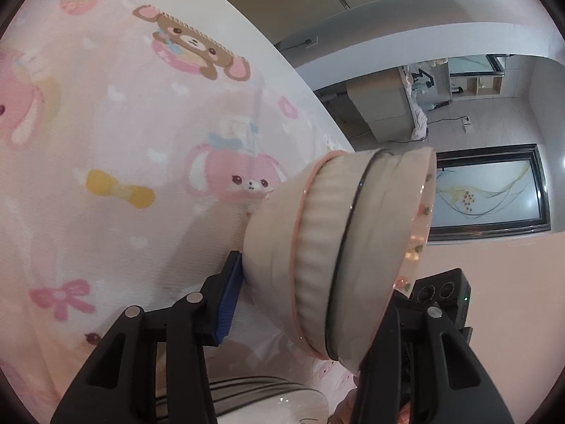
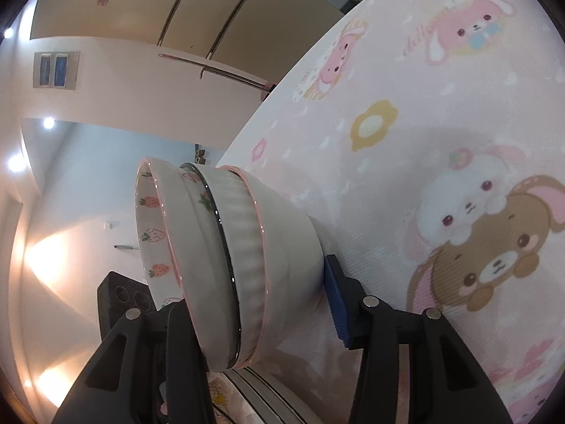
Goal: Organize plates and bowls
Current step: 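Lift the bowl stack and carry it over the plate stack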
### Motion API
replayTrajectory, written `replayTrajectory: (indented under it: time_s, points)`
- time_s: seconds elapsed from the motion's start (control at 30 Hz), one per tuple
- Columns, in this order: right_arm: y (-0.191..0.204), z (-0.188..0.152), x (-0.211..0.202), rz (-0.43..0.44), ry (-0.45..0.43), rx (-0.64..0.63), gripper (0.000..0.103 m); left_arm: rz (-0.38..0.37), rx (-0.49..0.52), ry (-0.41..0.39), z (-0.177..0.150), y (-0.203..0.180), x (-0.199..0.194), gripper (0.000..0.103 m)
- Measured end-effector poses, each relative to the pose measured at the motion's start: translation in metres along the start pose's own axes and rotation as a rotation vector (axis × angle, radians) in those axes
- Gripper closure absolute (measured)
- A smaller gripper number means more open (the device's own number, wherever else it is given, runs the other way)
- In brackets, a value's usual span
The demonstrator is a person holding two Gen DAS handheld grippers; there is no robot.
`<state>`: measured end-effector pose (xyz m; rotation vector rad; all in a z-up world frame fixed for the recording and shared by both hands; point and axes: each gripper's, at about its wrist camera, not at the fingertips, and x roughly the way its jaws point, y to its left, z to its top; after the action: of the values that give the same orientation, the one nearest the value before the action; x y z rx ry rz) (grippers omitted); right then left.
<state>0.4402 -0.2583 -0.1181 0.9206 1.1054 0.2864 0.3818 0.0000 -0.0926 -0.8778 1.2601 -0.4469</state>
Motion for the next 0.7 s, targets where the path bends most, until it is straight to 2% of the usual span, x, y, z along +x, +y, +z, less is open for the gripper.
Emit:
replayTrajectory:
  time_s: [0.1,0.4,0.7]
  points:
    - [0.003,0.0,0.002,0.008,0.01,0.007,0.055,0.032,0.028,-0.017,-0.002,-0.007,-0.005,0.058]
    - [0.022,0.002,-0.015,0.051,-0.002,-0.021,0.054,0.058,0.123,-0.06,-0.008,-0.037,-0.023,0.057]
    - [0.071,-0.018,-0.044,0.095,-0.025,-0.096,0.054,0.035,0.167,-0.127,-0.023,-0.064,-0.07,0.057]
